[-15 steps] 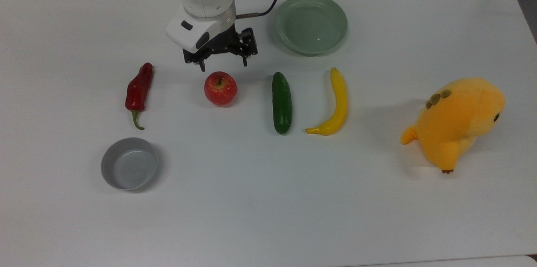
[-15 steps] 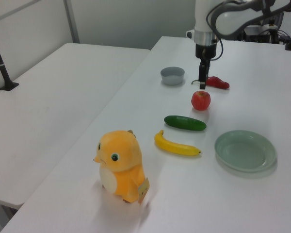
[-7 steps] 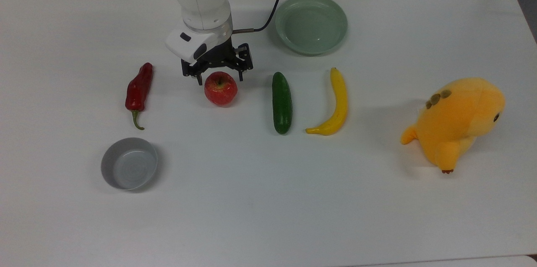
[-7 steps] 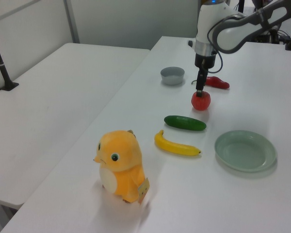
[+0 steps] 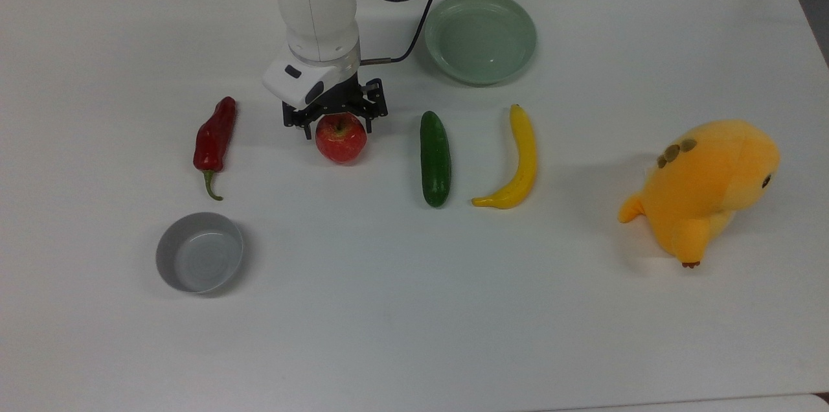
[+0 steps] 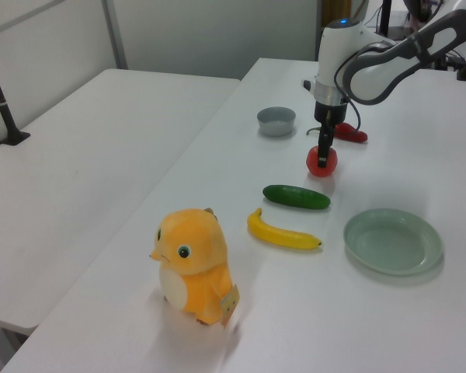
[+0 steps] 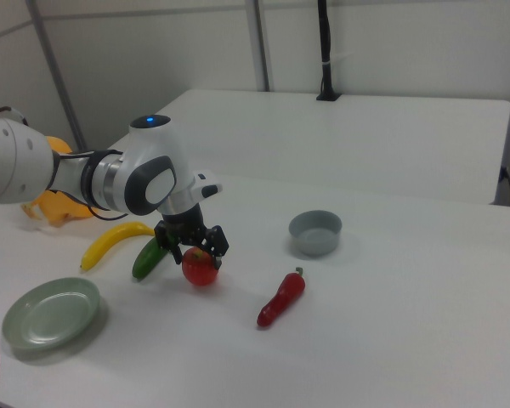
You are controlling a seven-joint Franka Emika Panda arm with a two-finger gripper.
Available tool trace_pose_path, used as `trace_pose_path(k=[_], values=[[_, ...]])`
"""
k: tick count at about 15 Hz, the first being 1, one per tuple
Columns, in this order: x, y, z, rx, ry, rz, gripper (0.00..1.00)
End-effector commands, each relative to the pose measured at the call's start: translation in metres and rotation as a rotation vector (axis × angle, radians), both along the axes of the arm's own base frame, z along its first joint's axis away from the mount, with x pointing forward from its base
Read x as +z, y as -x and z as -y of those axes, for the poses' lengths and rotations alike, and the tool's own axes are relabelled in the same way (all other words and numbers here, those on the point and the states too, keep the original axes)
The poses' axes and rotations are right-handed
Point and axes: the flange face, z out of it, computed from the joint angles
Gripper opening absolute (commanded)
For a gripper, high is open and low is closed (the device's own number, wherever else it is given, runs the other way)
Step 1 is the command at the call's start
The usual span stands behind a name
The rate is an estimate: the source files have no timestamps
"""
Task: Put the red apple in the bowl
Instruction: 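Close the gripper around the red apple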
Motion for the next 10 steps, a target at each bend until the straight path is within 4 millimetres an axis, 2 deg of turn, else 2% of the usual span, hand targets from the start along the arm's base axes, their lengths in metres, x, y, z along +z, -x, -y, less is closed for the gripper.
trace_pose_path(k=[1,3,4,7,9,10], values=[[-0.0079,-0.0007,0.0008,0.012,0.016,0.027,1.00],[-0.0112,-0.0017,0.0007,0.013,0.016,0.024,0.98],[-0.0112,-0.0016,-0.0002,0.014,0.016,0.024,0.92],[-0.0113,-0.0015,0.0008,0.013,0.016,0.023,0.56],[-0.0113,-0.0015,-0.0002,0.014,0.015,0.023,0.37],[-0.0115,-0.0013,-0.0001,0.014,0.015,0.021,0.33]])
